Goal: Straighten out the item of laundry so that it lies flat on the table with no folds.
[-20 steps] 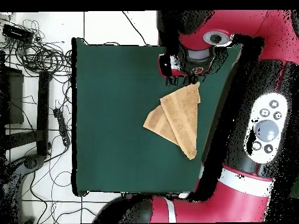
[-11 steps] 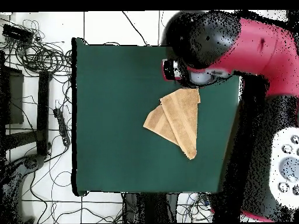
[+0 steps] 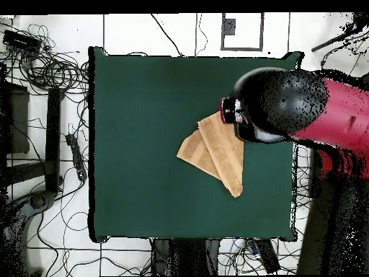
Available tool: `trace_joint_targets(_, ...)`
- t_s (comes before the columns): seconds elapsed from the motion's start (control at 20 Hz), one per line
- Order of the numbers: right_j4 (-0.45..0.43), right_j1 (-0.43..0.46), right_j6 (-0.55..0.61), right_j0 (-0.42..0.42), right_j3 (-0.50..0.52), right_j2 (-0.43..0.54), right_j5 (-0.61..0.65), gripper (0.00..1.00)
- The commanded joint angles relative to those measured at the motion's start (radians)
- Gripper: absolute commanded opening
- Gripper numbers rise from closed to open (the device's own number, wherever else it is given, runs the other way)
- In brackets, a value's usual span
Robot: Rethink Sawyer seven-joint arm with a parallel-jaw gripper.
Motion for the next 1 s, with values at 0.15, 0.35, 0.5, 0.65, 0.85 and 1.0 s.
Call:
trace_joint_targets(0.15,0.113,-0.111,-0.141,-0.047,0.356,0.089,-0.029,1.0)
trace_joint_targets(0.35,0.044,-0.121,-0.152,-0.043,0.326,0.065,0.101,1.0)
trace_joint_targets(0.5,0.019,-0.141,-0.148,-0.049,0.351,0.057,0.099,1.0)
trace_joint_targets(0.65,0.038,-0.151,-0.14,-0.064,0.393,0.061,0.049,1.0)
trace_joint_targets(0.85,-0.001,-0.081,-0.112,-0.058,0.339,0.081,0.07,1.0)
trace_joint_targets(1.0,-0.042,0.011,-0.083,-0.038,0.229,0.1,0.134,1.0)
